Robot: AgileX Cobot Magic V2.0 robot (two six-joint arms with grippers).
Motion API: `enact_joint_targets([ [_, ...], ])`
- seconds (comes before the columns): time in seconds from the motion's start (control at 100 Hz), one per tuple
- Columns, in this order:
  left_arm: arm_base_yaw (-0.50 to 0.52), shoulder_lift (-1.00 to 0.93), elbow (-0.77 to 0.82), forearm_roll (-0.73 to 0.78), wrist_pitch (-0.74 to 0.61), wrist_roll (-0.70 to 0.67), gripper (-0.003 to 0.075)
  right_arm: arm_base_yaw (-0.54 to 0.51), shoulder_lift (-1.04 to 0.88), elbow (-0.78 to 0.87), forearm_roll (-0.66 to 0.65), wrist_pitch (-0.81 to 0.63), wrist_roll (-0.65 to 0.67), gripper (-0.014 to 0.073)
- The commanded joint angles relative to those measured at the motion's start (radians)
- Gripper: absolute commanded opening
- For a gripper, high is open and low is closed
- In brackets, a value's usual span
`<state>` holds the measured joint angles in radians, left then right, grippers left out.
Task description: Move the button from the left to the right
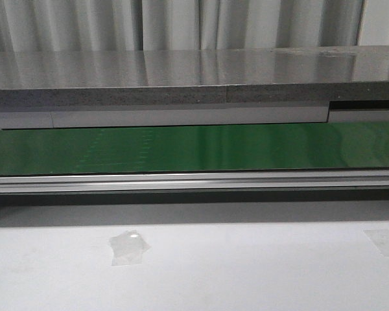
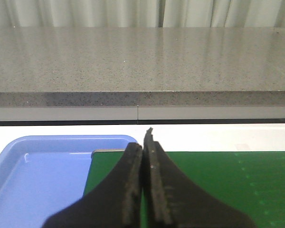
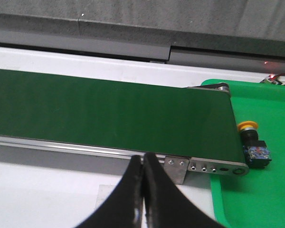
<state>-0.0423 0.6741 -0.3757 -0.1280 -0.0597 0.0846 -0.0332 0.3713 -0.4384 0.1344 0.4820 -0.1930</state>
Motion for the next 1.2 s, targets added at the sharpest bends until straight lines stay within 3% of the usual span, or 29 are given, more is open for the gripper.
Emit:
enact_joint_targets([
  [0.0,-0.009,0.004,-0.029,-0.009,-0.082,-0.003,-0.0020,0.001,-0.049,0.030,-0.048,-0.140,0.063,-0.0066],
  [0.13,-0.009,0.004,-0.029,-0.009,-0.082,-0.003,-0.0020,0.001,-0.153,0.112,-0.119,-0.180,0.151,-0.0066],
  [0.53,-0.009,0.004,-0.029,-0.009,-0.082,-0.003,-0.0020,0.001,-0.395,0.283,-0.134,-0.218,0.152,-0.0066],
  [1.19,-0.009,0.004,-0.029,-0.009,-0.082,-0.003,-0.0020,0.002,-0.401,0.399,-0.134,-0.388,0.152,-0.0066],
])
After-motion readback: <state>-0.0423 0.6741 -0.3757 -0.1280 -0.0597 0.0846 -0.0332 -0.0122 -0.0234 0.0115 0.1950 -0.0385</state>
